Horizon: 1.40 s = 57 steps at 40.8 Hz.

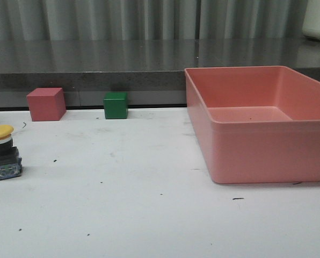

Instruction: Place and stand button with both arms

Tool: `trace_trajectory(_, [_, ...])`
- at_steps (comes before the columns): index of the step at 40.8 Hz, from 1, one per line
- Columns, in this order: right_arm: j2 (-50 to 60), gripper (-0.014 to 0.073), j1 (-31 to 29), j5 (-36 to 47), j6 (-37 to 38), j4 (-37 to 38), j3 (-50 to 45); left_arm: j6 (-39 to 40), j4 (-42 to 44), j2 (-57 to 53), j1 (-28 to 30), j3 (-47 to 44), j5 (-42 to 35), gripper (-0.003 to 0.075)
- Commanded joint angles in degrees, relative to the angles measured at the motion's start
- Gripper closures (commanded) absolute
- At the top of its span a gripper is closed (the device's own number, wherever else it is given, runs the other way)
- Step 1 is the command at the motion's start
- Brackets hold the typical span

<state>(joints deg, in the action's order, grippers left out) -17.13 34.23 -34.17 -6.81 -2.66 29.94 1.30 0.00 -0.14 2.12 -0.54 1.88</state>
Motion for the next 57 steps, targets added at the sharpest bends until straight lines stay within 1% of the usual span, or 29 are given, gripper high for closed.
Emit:
trace_trajectory(1, [3.2, 0.0711, -6.8, 15.5, -0.6, 0.3, -5.5, 0.2, -0.4, -1.3, 0.0, -0.8, -4.8, 0.074])
trace_trajectory(5, [7.5, 0.0711, -13.3, 24.2, -0.6, 0.3, -12.6, 0.2, -0.4, -1.3, 0.0, -0.8, -4.8, 0.074])
trace_trajectory(9, [11.0, 0.0711, -19.3, 28.7, -0.6, 0.3, -18.0, 0.2, -0.4, -1.3, 0.0, -0.8, -4.8, 0.074])
trace_trajectory(15, [14.4, 0.0711, -25.5, 29.5, -0.6, 0.3, -22.5, 0.2, -0.4, -1.3, 0.0, -0.8, -4.8, 0.074])
trace_trajectory(20, [16.3, 0.0711, -28.3, 30.1, -0.6, 0.3, -24.6, 0.2, -0.4, -1.3, 0.0, -0.8, -4.8, 0.074])
trace_trajectory(26, [18.8, 0.0711, -30.1, 34.2, -0.6, 0.3, -29.0, 0.2, -0.4, -1.3, 0.0, -0.8, -4.8, 0.074])
trace_trajectory(29, [18.8, 0.0711, -30.1, 38.7, -0.6, 0.3, -31.6, 0.2, -0.4, -1.3, 0.0, -0.8, -4.8, 0.074])
trace_trajectory(31, [18.8, 0.0711, -30.1, 37.6, -0.6, 0.3, -31.3, 0.2, -0.4, -1.3, 0.0, -0.8, -4.8, 0.074])
trace_trajectory(48, [18.8, 0.0711, -30.1, 38.1, -0.6, 0.2, -31.3, 0.2, -0.4, -1.3, 0.0, -0.8, -4.8, 0.074])
trace_trajectory(51, [18.8, 0.0711, -30.1, 38.9, -0.5, -0.8, -31.3, 0.2, -0.4, -1.3, 0.0, -0.8, -4.8, 0.074])
trace_trajectory(54, [18.8, 0.0711, -30.3, 39.4, 1.5, -1.3, -31.3, 0.2, -0.4, -1.3, 0.0, -0.8, -4.8, 0.074])
trace_trajectory(57, [18.8, 0.0711, -30.8, 39.3, 6.0, -1.2, -31.3, 0.2, -0.4, -1.3, 0.0, -0.8, -4.8, 0.074])
